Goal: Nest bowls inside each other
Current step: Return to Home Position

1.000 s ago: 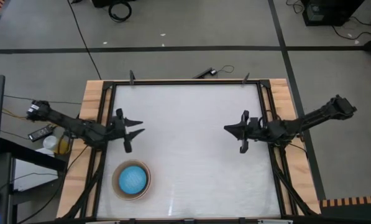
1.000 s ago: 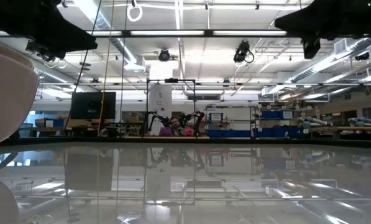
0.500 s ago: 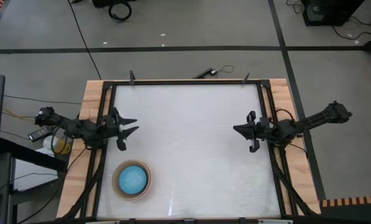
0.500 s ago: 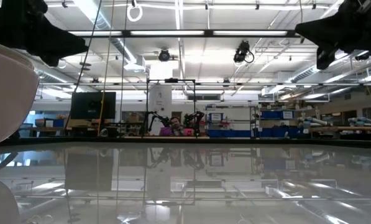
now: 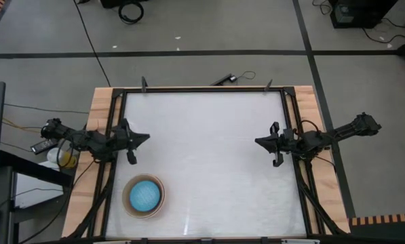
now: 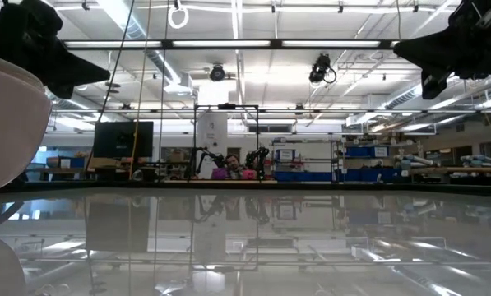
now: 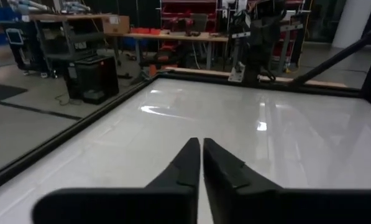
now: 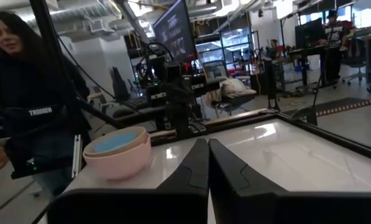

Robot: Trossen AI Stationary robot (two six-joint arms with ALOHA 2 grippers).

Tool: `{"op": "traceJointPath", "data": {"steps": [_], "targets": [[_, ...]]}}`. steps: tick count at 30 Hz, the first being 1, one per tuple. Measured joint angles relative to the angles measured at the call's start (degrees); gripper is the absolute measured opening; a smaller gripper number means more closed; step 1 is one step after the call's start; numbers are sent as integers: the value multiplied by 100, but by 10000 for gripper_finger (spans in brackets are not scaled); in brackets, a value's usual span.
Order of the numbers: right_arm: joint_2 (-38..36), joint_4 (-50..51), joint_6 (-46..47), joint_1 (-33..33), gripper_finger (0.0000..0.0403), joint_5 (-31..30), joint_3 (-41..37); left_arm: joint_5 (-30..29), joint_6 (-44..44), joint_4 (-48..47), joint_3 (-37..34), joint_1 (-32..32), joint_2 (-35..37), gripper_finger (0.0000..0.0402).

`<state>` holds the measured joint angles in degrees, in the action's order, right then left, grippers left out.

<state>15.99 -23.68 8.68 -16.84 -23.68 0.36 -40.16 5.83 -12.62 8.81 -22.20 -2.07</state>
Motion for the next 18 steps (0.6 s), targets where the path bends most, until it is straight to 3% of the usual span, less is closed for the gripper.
{"op": "traceJointPath", "data": {"steps": [8, 14, 18], "targets": [[29, 47, 297, -1, 7, 132, 0, 741, -104, 127, -32, 0, 0, 6], [61, 20, 282, -18, 8, 240, -1, 1435, -511, 1544, -753, 86, -2, 2], [59, -26, 274, 28, 8, 319, 0, 1868, -551, 1746, -832, 323, -44, 1]]}}
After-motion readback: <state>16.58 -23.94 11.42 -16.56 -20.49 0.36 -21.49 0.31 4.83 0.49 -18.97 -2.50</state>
